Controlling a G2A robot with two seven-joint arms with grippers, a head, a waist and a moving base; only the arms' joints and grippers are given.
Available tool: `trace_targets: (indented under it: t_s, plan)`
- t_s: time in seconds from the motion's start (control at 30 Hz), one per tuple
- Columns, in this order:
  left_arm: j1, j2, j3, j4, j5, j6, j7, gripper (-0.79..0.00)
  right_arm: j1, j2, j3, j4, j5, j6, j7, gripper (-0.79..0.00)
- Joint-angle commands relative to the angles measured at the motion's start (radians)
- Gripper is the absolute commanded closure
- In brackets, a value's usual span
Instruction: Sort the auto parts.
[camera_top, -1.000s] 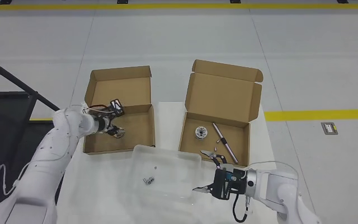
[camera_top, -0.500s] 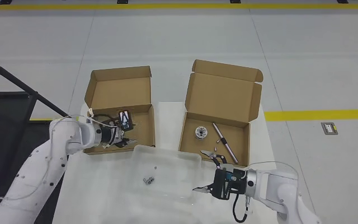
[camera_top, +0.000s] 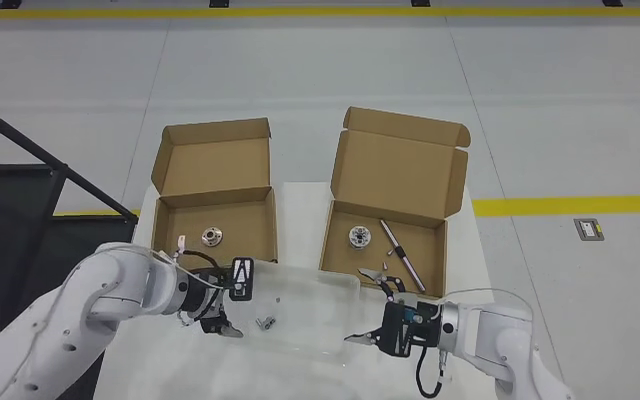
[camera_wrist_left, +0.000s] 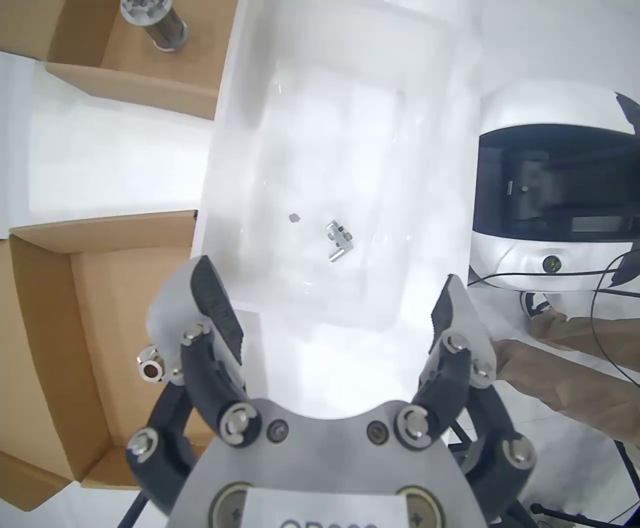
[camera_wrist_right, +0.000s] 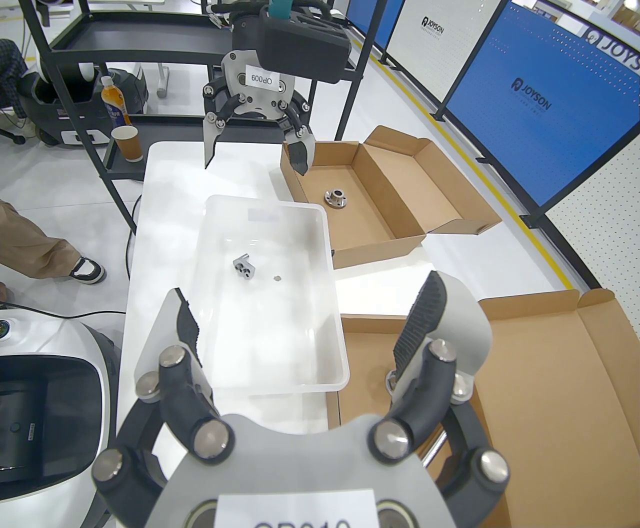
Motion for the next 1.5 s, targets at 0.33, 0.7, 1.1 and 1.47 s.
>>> trace_targets:
  t_s: [0.33,0.7,1.1,1.47]
  plan:
    - [0.021,-0.010,0.037,-0.086,0.064,0.098,-0.041,-0.785,0.000,0.000,0.000,0.000,0.000,0.000,0.000,-0.785]
    - [-0.085,-0.093,0.236,-0.101,0.019,0.330,-0.331,-0.785,0.000,0.000,0.000,0.000,0.000,0.000,0.000,-0.785]
    - [-0.165,-0.178,0.337,0.021,-0.019,0.502,-0.373,-0.785,0.000,0.000,0.000,0.000,0.000,0.000,0.000,-0.785]
    - [-0.121,-0.185,0.346,0.020,0.062,0.597,-0.351,-0.785,0.000,0.000,0.000,0.000,0.000,0.000,0.000,-0.785]
